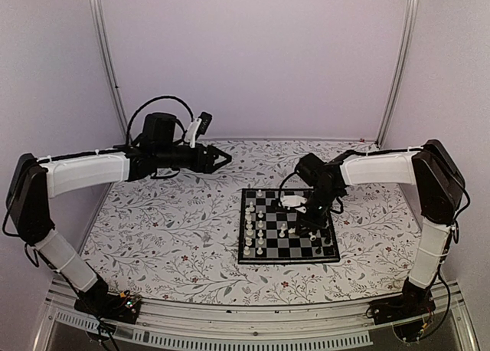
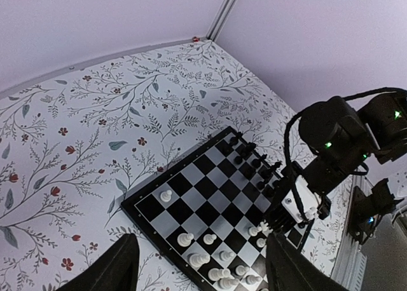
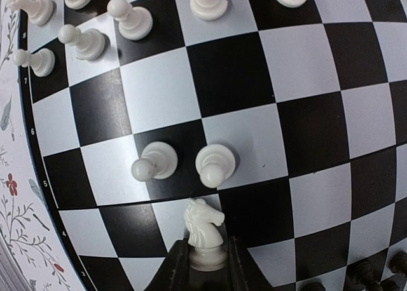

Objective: Set up the chess pieces on the board
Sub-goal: Pick up the chess piece from the chessboard, then place the chess piece on the chessboard.

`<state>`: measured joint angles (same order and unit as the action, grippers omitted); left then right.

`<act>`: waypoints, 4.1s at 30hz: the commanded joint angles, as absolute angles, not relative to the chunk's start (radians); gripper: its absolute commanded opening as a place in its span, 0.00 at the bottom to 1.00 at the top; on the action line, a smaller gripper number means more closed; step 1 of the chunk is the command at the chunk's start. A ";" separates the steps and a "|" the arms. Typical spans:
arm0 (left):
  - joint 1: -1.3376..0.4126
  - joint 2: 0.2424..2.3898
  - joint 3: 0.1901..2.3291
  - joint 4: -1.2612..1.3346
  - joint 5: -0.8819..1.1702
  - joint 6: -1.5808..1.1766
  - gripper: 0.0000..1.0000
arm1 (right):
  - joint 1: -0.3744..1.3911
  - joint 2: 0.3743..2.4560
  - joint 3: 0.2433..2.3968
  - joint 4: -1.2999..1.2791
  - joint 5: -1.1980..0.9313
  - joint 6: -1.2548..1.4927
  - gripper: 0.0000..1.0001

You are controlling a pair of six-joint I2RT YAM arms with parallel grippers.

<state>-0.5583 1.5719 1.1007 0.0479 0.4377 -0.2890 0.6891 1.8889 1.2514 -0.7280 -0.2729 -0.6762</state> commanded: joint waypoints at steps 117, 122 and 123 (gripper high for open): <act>-0.685 1.940 1.571 -0.376 0.462 -0.227 0.01 | 0.512 1.671 1.459 -0.668 -0.552 -0.554 0.50; -0.689 2.013 1.683 -0.581 0.306 -0.089 0.02 | 0.453 1.642 1.353 -0.613 -0.542 -0.533 0.51; -0.690 2.032 1.706 -0.620 0.283 -0.074 0.02 | 0.452 1.635 1.342 -0.606 -0.536 -0.532 0.51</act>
<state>-0.6891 1.9545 1.6386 -0.3462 0.4492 -0.2619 0.4633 1.6657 1.4017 -0.6437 -0.5228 -0.5545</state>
